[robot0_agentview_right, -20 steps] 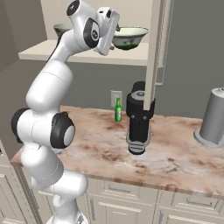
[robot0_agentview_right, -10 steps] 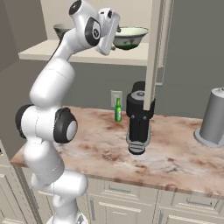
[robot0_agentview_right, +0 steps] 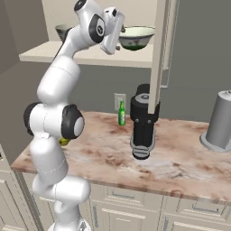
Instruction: Pick both bowls and place them on the counter. Then place the pear in one bowl and place the marshmallow in the other bowl.
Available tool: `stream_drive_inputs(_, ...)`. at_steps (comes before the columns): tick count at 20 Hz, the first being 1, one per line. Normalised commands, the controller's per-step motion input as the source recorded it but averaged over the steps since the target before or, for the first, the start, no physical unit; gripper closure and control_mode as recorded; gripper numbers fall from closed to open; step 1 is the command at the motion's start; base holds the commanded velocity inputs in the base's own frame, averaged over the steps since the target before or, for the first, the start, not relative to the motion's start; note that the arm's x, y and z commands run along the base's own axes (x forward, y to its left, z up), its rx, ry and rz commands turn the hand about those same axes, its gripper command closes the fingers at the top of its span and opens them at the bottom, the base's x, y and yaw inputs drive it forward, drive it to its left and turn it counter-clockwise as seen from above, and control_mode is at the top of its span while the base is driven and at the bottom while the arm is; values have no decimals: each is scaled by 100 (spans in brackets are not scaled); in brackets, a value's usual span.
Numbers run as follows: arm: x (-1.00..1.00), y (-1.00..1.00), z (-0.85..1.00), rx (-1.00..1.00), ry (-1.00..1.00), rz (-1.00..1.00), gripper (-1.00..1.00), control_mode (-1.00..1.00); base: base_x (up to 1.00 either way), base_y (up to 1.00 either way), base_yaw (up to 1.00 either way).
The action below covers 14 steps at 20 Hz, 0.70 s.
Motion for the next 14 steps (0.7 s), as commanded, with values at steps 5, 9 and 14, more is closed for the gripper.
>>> stream_drive_inputs(5, 31, 0, -1, 0, 6, 0, -100, -100, 0, 0, 0)
stream_drive_inputs(9, 6, 0, -11, 0, 2, 1, 100, -100, 0, 0, 0)
stream_drive_inputs(14, 0, 0, -5, 0, 0, 0, 100, -100, 0, 0, 0)
